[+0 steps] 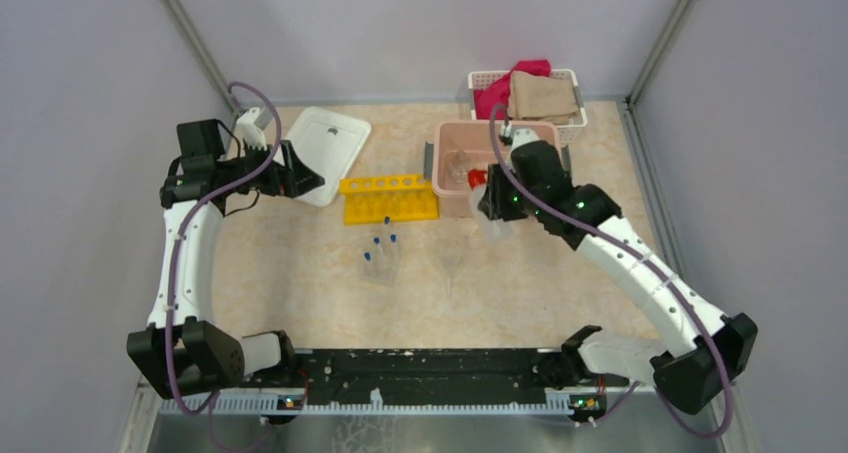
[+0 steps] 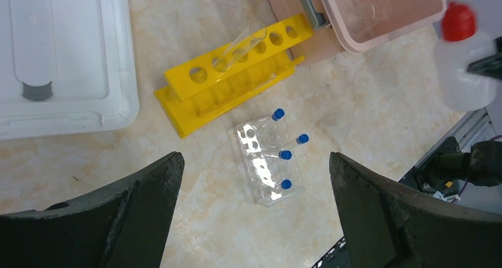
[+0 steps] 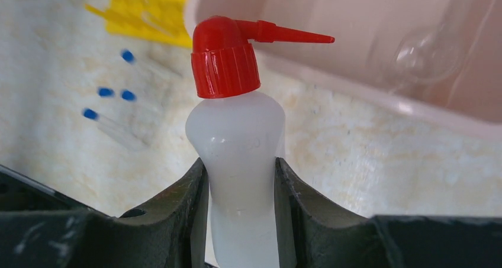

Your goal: Organize the chemistry lab equipment

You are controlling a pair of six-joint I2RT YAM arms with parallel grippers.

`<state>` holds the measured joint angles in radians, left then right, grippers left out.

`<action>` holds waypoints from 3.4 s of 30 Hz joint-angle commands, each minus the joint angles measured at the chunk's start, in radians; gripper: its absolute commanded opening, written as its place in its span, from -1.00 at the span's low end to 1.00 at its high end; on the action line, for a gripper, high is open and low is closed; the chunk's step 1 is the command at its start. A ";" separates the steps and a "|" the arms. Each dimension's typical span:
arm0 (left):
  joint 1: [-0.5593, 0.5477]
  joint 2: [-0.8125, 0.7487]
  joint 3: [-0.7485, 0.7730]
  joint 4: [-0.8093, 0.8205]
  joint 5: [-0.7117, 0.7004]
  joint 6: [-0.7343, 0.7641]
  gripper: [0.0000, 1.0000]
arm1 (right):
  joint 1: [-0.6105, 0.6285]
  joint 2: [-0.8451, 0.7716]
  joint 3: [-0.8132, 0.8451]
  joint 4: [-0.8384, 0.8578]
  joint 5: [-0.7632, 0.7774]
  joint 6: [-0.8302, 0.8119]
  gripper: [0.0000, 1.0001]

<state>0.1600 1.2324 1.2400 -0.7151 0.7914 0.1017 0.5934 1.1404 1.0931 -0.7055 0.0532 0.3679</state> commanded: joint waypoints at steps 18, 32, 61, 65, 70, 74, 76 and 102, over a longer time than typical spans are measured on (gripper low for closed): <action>0.007 -0.007 0.052 -0.019 0.008 0.026 0.98 | -0.015 0.415 0.392 0.295 0.430 -0.557 -0.63; 0.008 -0.010 0.051 -0.011 0.008 0.032 0.98 | -0.093 0.584 0.344 0.341 0.352 -0.554 -0.65; 0.008 -0.010 0.056 -0.024 -0.007 0.039 0.98 | -0.071 0.311 0.366 0.180 0.261 -0.262 0.56; 0.008 -0.012 0.054 -0.025 -0.007 0.043 0.98 | 0.055 0.174 0.285 0.077 0.278 -0.140 0.49; 0.008 -0.011 0.052 -0.024 -0.008 0.038 0.98 | 0.224 0.028 0.037 0.088 0.248 0.086 0.32; 0.008 -0.010 0.049 -0.022 -0.015 0.037 0.98 | 0.330 0.016 -0.138 0.165 0.189 0.223 0.27; 0.007 -0.008 0.047 -0.020 -0.017 0.034 0.98 | 0.376 0.040 -0.200 0.200 0.183 0.258 0.26; 0.010 -0.006 0.052 -0.030 -0.024 0.033 0.98 | 0.439 0.372 -0.291 0.462 0.283 0.229 -0.76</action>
<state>0.1600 1.2327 1.2793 -0.7414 0.7666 0.1314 1.0271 1.5265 0.7673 -0.2684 0.2874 0.5991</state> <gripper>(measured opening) 0.989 0.204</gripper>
